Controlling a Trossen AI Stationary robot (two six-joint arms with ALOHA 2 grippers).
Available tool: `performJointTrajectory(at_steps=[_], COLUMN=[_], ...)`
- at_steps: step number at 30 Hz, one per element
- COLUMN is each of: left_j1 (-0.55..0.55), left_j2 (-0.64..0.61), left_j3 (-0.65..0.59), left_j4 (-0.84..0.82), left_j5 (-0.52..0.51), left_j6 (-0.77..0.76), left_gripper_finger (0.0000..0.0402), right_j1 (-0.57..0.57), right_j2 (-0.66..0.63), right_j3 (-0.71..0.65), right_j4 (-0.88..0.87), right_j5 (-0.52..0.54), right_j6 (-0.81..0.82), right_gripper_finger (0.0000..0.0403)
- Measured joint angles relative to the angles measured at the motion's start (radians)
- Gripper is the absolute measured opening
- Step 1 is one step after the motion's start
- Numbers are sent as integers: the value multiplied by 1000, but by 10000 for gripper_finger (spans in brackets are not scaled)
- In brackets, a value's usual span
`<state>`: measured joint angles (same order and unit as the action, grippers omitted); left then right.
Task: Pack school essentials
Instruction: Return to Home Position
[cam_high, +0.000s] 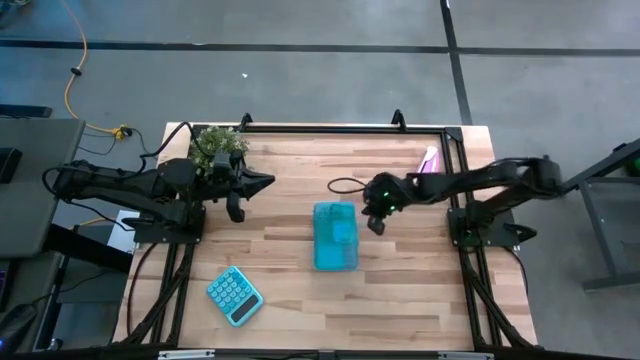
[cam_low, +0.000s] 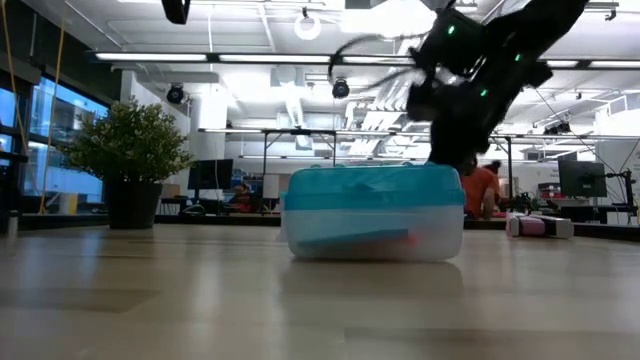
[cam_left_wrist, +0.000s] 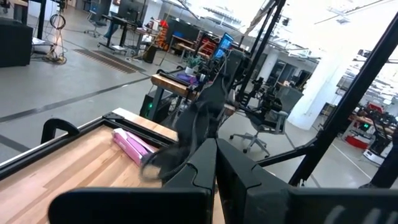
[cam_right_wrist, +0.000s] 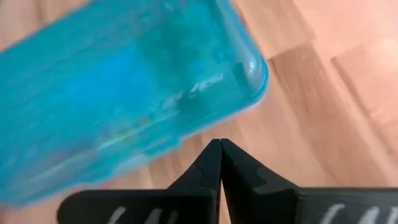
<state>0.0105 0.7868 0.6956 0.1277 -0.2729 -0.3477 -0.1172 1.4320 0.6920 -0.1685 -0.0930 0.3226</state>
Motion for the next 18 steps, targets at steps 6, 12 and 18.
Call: performJointTrajectory(at_steps=[6,12,18], left_j1=[0,0,0], left_j2=[-19,-34,-34], left_j3=[0,0,0], left_j4=[-5,-5,-26], left_j5=[0,0,11], left_j6=[0,12,37], left_gripper_finger=[0,0,0], right_j1=[-48,-62,-36], right_j2=[-293,-551,-655], right_j3=[2,3,3], right_j4=[-93,89,270], right_j5=[-14,-33,-131], right_j6=[-125,-140,-99], right_gripper_finger=[0,0,0])
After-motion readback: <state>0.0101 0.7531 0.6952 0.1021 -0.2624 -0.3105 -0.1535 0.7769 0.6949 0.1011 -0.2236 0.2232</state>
